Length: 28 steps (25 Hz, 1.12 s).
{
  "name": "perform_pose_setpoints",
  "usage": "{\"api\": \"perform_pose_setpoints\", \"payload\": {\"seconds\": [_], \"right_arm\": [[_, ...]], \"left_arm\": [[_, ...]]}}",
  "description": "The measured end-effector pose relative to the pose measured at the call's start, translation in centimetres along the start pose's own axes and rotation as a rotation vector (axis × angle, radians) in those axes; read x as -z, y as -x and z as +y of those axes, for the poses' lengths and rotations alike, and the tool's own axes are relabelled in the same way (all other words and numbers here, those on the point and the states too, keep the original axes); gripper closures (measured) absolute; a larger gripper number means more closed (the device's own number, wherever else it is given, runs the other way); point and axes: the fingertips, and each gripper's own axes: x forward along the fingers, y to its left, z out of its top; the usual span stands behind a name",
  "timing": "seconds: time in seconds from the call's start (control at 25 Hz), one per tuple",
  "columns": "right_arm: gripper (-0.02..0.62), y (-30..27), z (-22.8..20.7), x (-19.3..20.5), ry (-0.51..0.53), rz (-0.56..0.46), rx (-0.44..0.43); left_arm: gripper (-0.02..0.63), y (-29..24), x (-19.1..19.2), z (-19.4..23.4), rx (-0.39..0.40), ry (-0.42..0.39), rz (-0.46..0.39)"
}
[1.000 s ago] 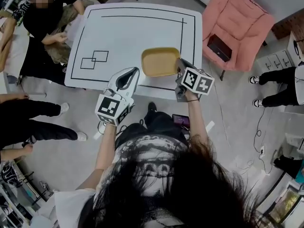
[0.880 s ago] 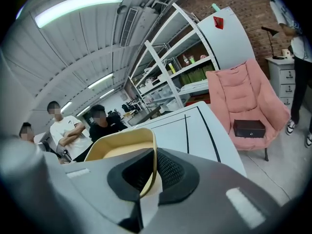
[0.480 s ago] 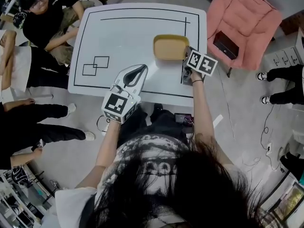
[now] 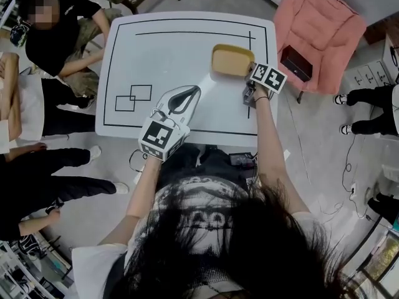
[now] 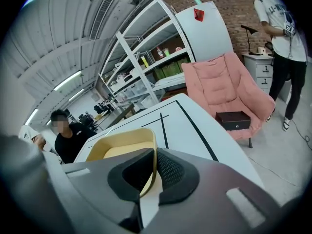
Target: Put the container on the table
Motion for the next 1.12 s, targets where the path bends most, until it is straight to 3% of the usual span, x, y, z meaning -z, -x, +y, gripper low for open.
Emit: {"api": "perform_pose_setpoints", "payload": {"seconds": [0.28,0.48,0.6,0.64,0.84,1.12], "right_arm": [[0.574,-1.2,-0.4,0.7,-0.006,0.005,0.092],[0.57,-1.5,-0.5,0.8,-0.016,-0.021,0.107],[0.474,-1.3,-0.3,0.8,-0.01,-0.015,0.099],[0.472,-1.1,-0.2,0.8,-0.001,-0.017,0.096],[0.466,1.1,1.9,0.2,0.072,-0.046,0.037],[0.466,6.9,7.8,0.8,0.125,-0.136,-0.115]], "left_arm": [[0.606,1.4,0.1,2.7,0.012,0.005,-0.004],[0.606,2.3,0.4,3.8,0.017,0.004,0.0],[0.606,3.0,0.5,4.4,0.021,0.002,-0.003],[0.606,3.2,0.5,4.6,0.022,0.003,-0.004],[0.606,4.3,0.6,5.6,0.028,0.007,-0.011],[0.606,5.6,0.7,6.5,0.058,0.009,-0.021]]}}
